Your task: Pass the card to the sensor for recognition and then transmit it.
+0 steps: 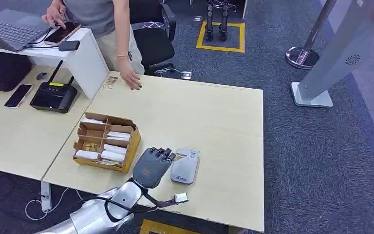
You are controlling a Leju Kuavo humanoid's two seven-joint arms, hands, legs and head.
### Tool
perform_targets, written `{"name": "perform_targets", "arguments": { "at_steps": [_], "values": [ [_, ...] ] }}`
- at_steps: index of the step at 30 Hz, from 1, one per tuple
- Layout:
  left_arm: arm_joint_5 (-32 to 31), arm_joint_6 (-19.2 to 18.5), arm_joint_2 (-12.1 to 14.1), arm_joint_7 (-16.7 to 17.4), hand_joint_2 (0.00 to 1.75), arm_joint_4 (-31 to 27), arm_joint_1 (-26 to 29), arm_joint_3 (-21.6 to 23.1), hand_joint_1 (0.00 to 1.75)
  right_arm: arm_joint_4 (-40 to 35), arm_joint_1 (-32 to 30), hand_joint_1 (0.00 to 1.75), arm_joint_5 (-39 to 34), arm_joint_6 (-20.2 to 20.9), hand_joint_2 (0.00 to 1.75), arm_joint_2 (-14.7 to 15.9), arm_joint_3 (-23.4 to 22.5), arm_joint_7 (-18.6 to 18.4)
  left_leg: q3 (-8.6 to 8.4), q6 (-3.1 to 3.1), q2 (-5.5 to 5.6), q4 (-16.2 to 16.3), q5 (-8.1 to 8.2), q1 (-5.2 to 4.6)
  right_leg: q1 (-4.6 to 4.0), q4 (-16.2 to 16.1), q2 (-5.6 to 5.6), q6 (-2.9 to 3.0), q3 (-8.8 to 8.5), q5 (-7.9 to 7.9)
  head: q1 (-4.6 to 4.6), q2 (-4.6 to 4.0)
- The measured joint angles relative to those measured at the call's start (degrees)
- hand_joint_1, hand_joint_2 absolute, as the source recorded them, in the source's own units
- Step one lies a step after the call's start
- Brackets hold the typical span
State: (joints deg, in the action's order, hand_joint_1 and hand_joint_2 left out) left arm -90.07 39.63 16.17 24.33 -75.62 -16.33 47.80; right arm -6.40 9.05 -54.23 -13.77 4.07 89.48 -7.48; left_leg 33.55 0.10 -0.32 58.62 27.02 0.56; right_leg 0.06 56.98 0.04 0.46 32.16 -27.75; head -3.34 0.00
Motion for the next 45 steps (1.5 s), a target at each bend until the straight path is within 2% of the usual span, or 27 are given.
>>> {"name": "perform_targets", "arguments": {
  "at_steps": [19, 28, 45],
  "values": [
    [0.0, -0.2, 1.4, 7.7, 1.75, 7.2, -5.2, 9.7, 1.75, -0.2, 0.4, 0.0, 0.3, 0.0, 0.0, 0.0, 0.0, -0.2, 0.0, 0.0, -0.01, 0.0, 0.0, 0.0, 0.0, 0.0, 0.01, 0.0, 0.0, 0.0, 0.0, 0.0],
    [0.0, 0.0, 1.3, 7.3, 1.75, 9.8, -6.2, 11.8, 1.75, -0.2, 0.6, 0.0, 0.4, 0.0, 0.0, 0.0, 0.0, -0.2, 0.0, 0.0, 0.0, 0.0, 0.0, 0.0, 0.0, 0.0, 0.0, 0.0, 0.0, 0.0, 0.02, 0.0],
    [0.0, 0.2, 0.7, 6.2, 1.75, 10.1, -6.6, 13.0, 1.75, -0.2, 0.6, 0.0, 0.2, -0.1, 0.0, 0.0, 0.0, -0.1, 0.0, 0.0, 0.0, 0.0, 0.0, 0.0, 0.0, 0.0, 0.01, 0.0, 0.0, 0.0, 0.0, 0.0]
  ]
}}
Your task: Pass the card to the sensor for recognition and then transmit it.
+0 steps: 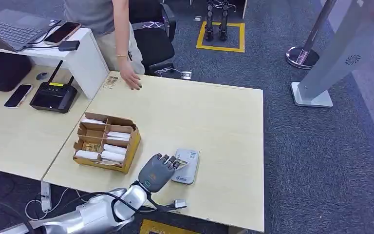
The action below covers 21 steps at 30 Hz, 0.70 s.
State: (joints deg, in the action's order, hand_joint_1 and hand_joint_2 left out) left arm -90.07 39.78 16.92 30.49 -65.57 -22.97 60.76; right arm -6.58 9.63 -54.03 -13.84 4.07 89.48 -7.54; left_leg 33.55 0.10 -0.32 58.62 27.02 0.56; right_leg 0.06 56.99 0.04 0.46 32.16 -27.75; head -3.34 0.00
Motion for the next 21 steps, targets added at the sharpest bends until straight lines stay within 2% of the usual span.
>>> {"name": "perform_targets", "arguments": {
  "at_steps": [10, 14, 17, 19, 20, 21],
  "values": [
    [0.0, 0.1, 0.6, 1.4, 1.75, 0.0, -0.5, 0.0, 1.75, 0.0, 0.0, 0.0, 0.0, 0.0, 0.0, 0.0, 0.0, 0.0, 0.0, 0.0, 0.0, 0.0, 0.0, 0.0, 0.0, 0.0, 0.0, 0.0, 0.0, 0.0, 0.0, 0.0],
    [0.0, 0.1, 2.0, 5.3, 1.75, -0.4, -2.1, 0.9, 1.75, 0.0, 0.0, 0.0, -0.1, 0.0, 0.0, 0.0, 0.0, 0.0, 0.0, 0.0, 0.01, 0.0, -0.01, 0.01, -0.01, 0.0, -0.01, 0.0, 0.0, 0.0, 0.0, 0.0],
    [0.0, 0.1, 4.3, 8.5, 1.75, -2.0, -3.9, 1.4, 1.75, 0.0, 0.1, 0.0, 0.0, 0.0, 0.0, 0.0, 0.0, 0.0, 0.0, -0.06, 0.0, 0.0, -0.04, 0.02, -0.02, 0.0, 0.01, 0.02, -0.01, 0.02, 0.02, 0.0],
    [0.0, 0.1, 5.9, 8.4, 1.75, -4.4, -4.1, 1.0, 1.75, 0.0, 0.1, 0.0, -0.3, -0.1, 0.0, 0.0, 0.0, 0.2, -0.01, -0.06, -0.01, 0.0, -0.04, 0.02, -0.02, 0.0, 0.03, 0.03, 0.0, 0.02, 0.0, 0.0],
    [0.0, 0.1, 6.5, 7.2, 1.75, -5.4, -3.9, 0.6, 1.75, 0.0, 0.0, 0.0, -0.5, -0.1, 0.0, 0.0, 0.0, 0.4, 0.0, -0.06, 0.0, 0.0, -0.04, 0.02, -0.02, 0.0, 0.01, 0.03, -0.01, 0.02, 0.0, 0.0],
    [0.0, 0.1, 6.7, 4.6, 1.75, -6.7, -3.1, -0.5, 1.75, 0.0, 0.0, 0.0, -0.6, -0.2, 0.0, 0.0, 0.0, 0.4, 0.0, -0.06, 0.01, 0.0, -0.04, 0.01, -0.01, 0.0, 0.01, 0.02, -0.01, 0.01, 0.04, 0.0]
  ]
}}
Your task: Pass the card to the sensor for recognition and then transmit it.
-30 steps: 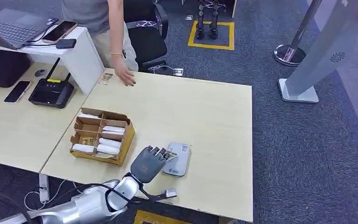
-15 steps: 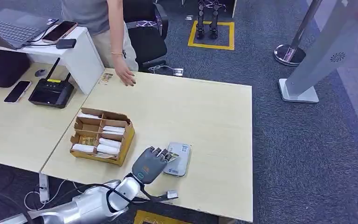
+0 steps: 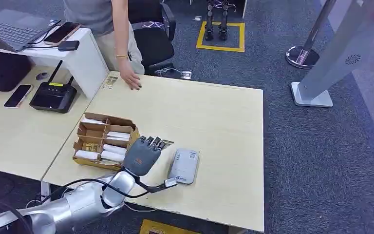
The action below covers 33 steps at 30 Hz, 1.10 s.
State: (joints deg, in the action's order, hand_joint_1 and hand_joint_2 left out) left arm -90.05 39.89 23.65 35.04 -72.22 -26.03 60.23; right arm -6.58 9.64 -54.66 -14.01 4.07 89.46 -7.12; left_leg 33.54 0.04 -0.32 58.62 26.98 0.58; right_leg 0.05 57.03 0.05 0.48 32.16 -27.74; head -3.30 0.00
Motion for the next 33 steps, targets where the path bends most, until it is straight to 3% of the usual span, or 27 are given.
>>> {"name": "perform_targets", "arguments": {
  "at_steps": [2, 5, 6, 8, 11, 16, 20, 25, 33],
  "values": [
    [0.0, 0.0, -0.1, -7.6, 1.75, -3.5, 3.4, -5.7, 1.75, 0.0, 0.0, 0.0, -0.5, -0.1, 0.0, 0.0, 0.0, 0.2, 0.0, 0.0, -0.03, 0.0, 0.01, -0.01, 0.01, 0.0, 0.04, -0.01, 0.03, -0.01, -0.02, 0.0],
    [2.8, 0.1, -3.4, -19.8, 1.75, -8.8, 9.1, -17.4, 1.75, 0.0, -0.3, 0.0, -0.8, -0.1, 0.0, 0.0, 0.0, 0.3, 0.04, 0.01, -0.02, 0.0, 0.02, -0.01, 0.01, 0.0, 0.04, -0.03, 0.05, -0.02, -0.02, 0.0],
    [4.8, 0.1, -5.0, -24.3, 1.75, -10.3, 10.6, -21.6, 1.75, 0.0, -0.3, 0.0, -0.9, -0.1, 0.0, 0.0, 0.0, 0.3, 0.04, 0.01, -0.03, 0.0, 0.03, -0.02, 0.02, 0.0, 0.05, -0.03, 0.05, -0.02, 0.0, 0.0],
    [11.1, 0.1, -8.5, -36.4, 1.75, -12.2, 13.2, -30.0, 1.75, 0.0, -0.5, 0.0, -1.0, -0.1, 0.0, 0.0, 0.0, 0.3, 0.03, 0.05, -0.05, 0.0, 0.06, -0.06, 0.08, 0.0, 0.06, -0.04, 0.04, -0.02, -0.04, 0.0],
    [17.3, 0.1, -13.6, -47.4, 1.75, -13.7, 15.3, -41.9, 1.75, 0.0, -0.7, 0.0, -0.8, -0.1, 0.0, 0.0, 0.0, 0.3, 0.02, 0.05, -0.05, 0.0, 0.05, -0.06, 0.07, 0.0, 0.05, -0.04, 0.03, -0.01, -0.04, 0.0],
    [19.1, 0.1, -17.6, -50.9, 1.75, -14.4, 16.4, -53.5, 1.75, 0.0, -0.7, 0.0, -0.2, 0.1, 0.0, 0.0, 0.0, 0.2, -0.01, 0.0, -0.01, 0.0, -0.01, -0.01, 0.03, 0.0, 0.02, -0.02, 0.01, 0.01, -0.04, 0.0],
    [24.1, 0.1, -18.4, -52.0, 1.75, -14.3, 16.4, -58.9, 1.75, 0.0, -0.6, 0.0, 0.0, 0.2, 0.0, -0.1, 0.0, 0.1, -0.02, -0.01, -0.02, 0.0, 0.0, 0.0, 0.01, 0.0, 0.02, -0.01, 0.01, 0.0, -0.04, 0.0],
    [36.7, -0.3, -17.3, -51.8, 1.75, -12.5, 15.1, -61.2, 1.75, 0.0, -0.4, 0.0, 0.2, 0.2, 0.0, -0.1, 0.0, 0.1, -0.01, -0.01, -0.01, 0.0, 0.0, 0.0, 0.01, 0.0, 0.01, -0.01, 0.01, 0.0, -0.07, 0.0],
    [57.7, -6.8, -15.0, -54.2, 1.75, -8.8, 12.5, -63.1, 1.75, 0.0, -0.4, 0.0, 0.2, 0.2, 0.0, -0.2, 0.0, 0.0, 0.0, -0.01, -0.01, 0.0, -0.01, -0.01, 0.02, 0.0, 0.02, -0.01, 0.01, 0.0, -0.04, 0.0]
  ]
}}
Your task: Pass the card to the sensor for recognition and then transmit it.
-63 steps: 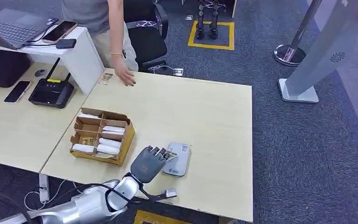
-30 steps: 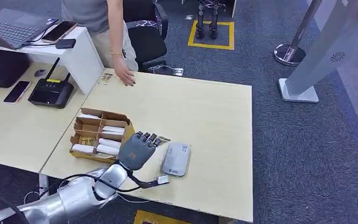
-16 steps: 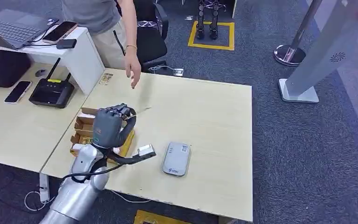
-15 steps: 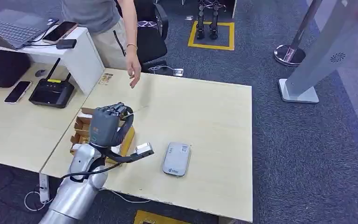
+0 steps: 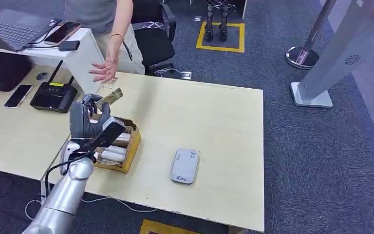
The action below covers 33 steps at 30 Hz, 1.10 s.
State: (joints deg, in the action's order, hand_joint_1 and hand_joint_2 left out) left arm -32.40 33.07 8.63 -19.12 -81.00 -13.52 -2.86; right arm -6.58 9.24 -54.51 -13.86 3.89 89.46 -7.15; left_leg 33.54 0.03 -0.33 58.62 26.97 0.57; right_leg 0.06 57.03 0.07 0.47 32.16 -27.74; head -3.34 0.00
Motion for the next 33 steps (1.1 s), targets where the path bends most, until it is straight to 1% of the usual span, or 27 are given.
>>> {"name": "perform_targets", "arguments": {
  "at_steps": [5, 11, 29, 30, 31, 32, 33],
  "values": [
    [7.0, -4.0, 0.2, -1.3, 1.75, 1.8, -1.2, -1.9, 1.75, 0.0, 0.0, 0.0, -0.2, 0.0, 0.0, -0.2, 0.0, -0.1, 0.0, 0.0, 0.0, 0.0, 0.0, 0.0, 0.0, 0.0, 0.0, 0.0, 0.0, 0.0, 0.0, 0.0],
    [11.9, -6.4, 0.3, -2.6, 1.75, 3.3, -1.6, -3.5, 1.75, 0.0, 0.0, 0.0, -0.3, 0.1, 0.0, -0.2, 0.0, -0.3, 0.01, 0.0, 0.0, 0.0, 0.0, 0.0, 0.0, 0.0, 0.0, 0.0, 0.01, 0.0, 0.02, 0.0],
    [13.2, -6.9, 0.3, -3.3, 1.75, 5.1, -1.3, -5.5, 1.75, 0.0, -0.1, 0.0, -0.5, 0.0, 0.0, -0.2, 0.0, -0.1, 0.01, 0.0, 0.01, 0.0, 0.0, 0.0, 0.0, 0.0, -0.01, 0.0, 0.0, 0.0, 0.0, 0.0],
    [13.2, -6.9, 0.3, -3.3, 1.75, 5.1, -1.2, -5.6, 1.69, 0.0, -0.1, 0.0, -0.5, 0.0, 0.0, -0.2, 0.0, -0.1, 0.01, 0.0, 0.01, 0.0, 0.0, 0.0, 0.0, 0.0, -0.01, 0.0, 0.0, 0.0, 0.0, 0.0],
    [13.2, -6.9, 0.3, -3.3, 1.75, 5.1, -1.2, -5.6, 0.75, 0.0, -0.1, 0.0, -0.5, 0.0, 0.0, -0.2, 0.0, -0.1, 0.01, 0.0, 0.01, 0.0, 0.0, 0.0, 0.0, 0.0, -0.01, 0.0, 0.0, 0.0, 0.0, 0.0],
    [13.2, -6.9, 0.3, -3.3, 1.75, 5.1, -1.2, -5.6, 0.0, 0.0, -0.1, 0.0, -0.5, 0.0, 0.0, -0.2, 0.0, -0.1, 0.01, 0.0, 0.01, 0.0, 0.0, 0.0, 0.0, 0.0, -0.01, 0.0, 0.0, 0.0, 0.0, 0.0],
    [13.2, -6.9, 0.3, -3.3, 1.75, 5.1, -1.1, -5.8, 0.0, 0.0, -0.1, 0.0, -0.5, 0.0, 0.0, -0.2, 0.0, -0.1, 0.01, 0.0, 0.0, 0.0, 0.0, 0.0, 0.0, 0.0, -0.01, 0.0, 0.0, 0.0, 0.02, 0.0]
  ]
}}
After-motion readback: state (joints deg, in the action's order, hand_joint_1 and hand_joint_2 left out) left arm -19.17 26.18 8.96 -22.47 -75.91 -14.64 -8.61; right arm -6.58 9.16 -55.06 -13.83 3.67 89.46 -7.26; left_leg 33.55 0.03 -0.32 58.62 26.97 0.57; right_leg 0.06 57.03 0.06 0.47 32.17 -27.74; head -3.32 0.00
